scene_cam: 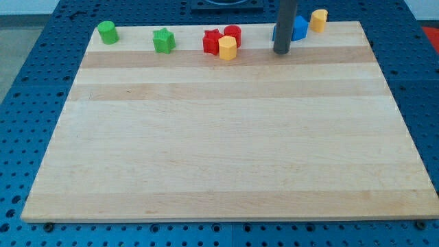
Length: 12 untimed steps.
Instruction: Slide the blue triangle down a bit
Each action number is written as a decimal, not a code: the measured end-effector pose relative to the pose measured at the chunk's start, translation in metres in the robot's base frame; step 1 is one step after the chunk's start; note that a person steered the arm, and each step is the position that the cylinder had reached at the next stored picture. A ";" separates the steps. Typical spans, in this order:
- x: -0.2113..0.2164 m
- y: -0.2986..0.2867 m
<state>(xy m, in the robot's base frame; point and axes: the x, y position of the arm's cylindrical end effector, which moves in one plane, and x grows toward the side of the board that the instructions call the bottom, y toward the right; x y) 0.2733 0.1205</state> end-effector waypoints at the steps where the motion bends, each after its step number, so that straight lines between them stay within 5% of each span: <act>1: -0.024 0.007; 6: -0.005 -0.022; 10: -0.052 -0.072; 12: -0.079 -0.045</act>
